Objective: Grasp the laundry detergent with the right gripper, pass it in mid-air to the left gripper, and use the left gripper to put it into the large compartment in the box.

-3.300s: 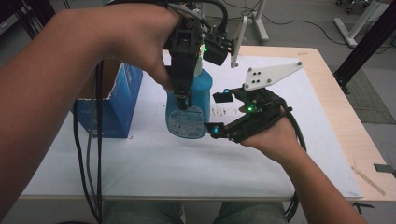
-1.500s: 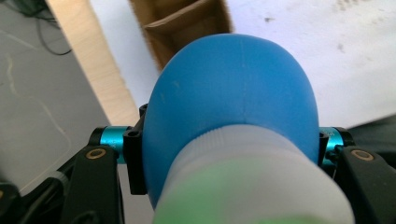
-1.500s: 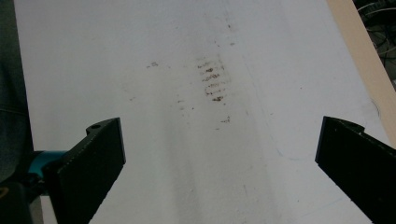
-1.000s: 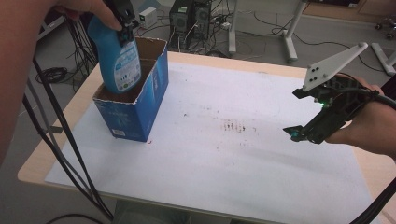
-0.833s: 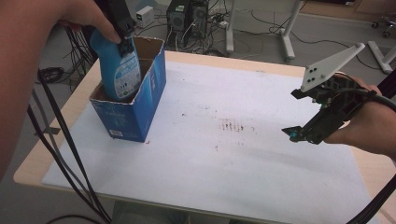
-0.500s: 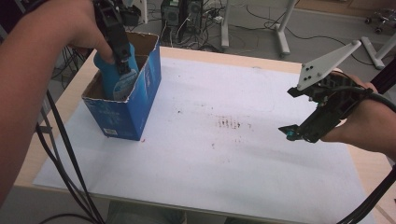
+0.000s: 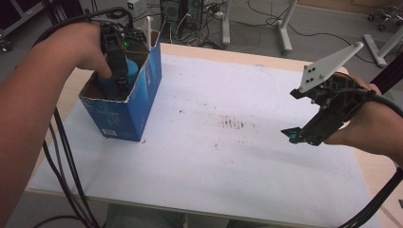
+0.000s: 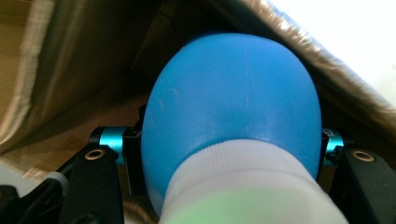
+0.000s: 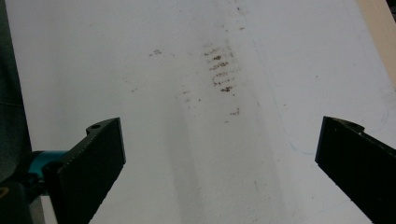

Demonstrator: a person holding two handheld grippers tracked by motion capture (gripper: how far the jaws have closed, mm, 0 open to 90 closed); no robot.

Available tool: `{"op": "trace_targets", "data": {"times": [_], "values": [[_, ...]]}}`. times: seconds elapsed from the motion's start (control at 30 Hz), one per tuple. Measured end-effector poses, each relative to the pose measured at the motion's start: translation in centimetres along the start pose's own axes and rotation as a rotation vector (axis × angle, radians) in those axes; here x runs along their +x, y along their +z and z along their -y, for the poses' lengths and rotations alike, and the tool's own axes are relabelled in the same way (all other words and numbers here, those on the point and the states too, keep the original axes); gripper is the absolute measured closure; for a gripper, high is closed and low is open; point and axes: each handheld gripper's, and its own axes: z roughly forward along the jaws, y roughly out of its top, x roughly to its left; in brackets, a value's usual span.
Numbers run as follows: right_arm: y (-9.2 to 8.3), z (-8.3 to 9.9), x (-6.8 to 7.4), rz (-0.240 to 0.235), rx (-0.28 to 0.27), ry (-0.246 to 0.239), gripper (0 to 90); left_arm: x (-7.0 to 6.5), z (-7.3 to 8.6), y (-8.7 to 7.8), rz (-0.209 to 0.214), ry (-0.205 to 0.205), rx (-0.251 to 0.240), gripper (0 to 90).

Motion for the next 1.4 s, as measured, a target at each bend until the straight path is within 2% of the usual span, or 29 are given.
{"op": "trace_targets", "data": {"times": [0.07, 0.1, 0.17, 0.23, 0.5, 0.63, 1.2, 1.4], "values": [[0.1, 0.0, 0.0, 0.000, 0.003, 0.001, 0.6, 0.0, 0.0, 0.5, 0.006, 0.011, -0.001, 38.0], [0.1, 0.0, 0.0, 0.000, 0.004, 0.002, 0.6, 0.0, 0.1, 0.7, 0.009, 0.033, 0.005, 38.0], [0.2, 0.0, 0.0, -0.003, 0.004, 0.001, 0.6, 0.0, 0.1, 0.6, 0.007, 0.035, -0.012, 38.0], [0.3, 0.0, 0.0, -0.003, 0.006, 0.004, 0.7, -0.1, 0.1, 0.7, 0.008, 0.042, -0.006, 38.0], [0.3, 0.0, 0.1, -0.003, 0.007, 0.006, 0.6, 0.2, 0.0, 0.6, 0.021, 0.020, -0.018, 36.7], [0.2, 0.0, 0.1, -0.003, 0.004, 0.005, 0.6, 0.3, 0.1, 0.5, 0.016, 0.013, -0.022, 31.4], [-0.2, 0.2, 0.1, -0.001, -0.011, 0.006, 0.7, 0.1, 0.5, -1.3, -0.008, -0.007, -0.025, 26.0], [-0.5, 0.3, 0.2, -0.001, -0.018, 0.006, 0.7, 0.2, 0.7, -2.7, -0.023, -0.024, -0.022, 22.3]]}}
